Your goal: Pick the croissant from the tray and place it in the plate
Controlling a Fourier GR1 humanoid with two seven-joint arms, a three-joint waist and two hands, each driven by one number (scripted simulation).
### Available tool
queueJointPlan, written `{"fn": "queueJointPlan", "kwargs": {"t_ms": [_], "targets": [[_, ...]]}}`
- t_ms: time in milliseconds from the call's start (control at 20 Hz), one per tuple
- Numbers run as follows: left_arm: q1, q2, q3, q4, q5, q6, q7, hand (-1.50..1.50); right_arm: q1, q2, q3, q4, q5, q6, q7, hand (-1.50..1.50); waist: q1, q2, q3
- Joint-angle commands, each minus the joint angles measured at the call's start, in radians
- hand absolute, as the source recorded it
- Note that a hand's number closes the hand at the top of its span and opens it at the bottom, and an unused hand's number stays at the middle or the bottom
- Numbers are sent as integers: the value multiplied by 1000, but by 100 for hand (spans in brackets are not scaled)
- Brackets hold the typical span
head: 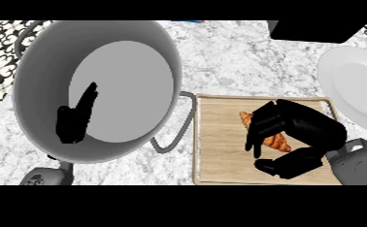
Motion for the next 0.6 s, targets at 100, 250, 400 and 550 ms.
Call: {"fn": "queueJointPlan", "kwargs": {"t_ms": [100, 250, 400, 550], "targets": [[-16, -45, -33, 21, -45, 44, -7, 0, -101, -56, 71, 244, -23, 292, -318, -150, -11, 5, 1], [-5, -39, -27, -28, -56, 69, 29, 0, -200, -102, 142, 235, 164, 233, -386, -150, -11, -6, 1], [3, -52, -19, -11, -47, 69, 17, 0, -239, -139, 210, 225, 337, 84, -430, -150, -31, -9, -1], [28, -38, -16, -24, -46, 56, 29, 0, -330, -112, 229, 265, 437, -23, -426, -150, -34, -11, -2]]}}
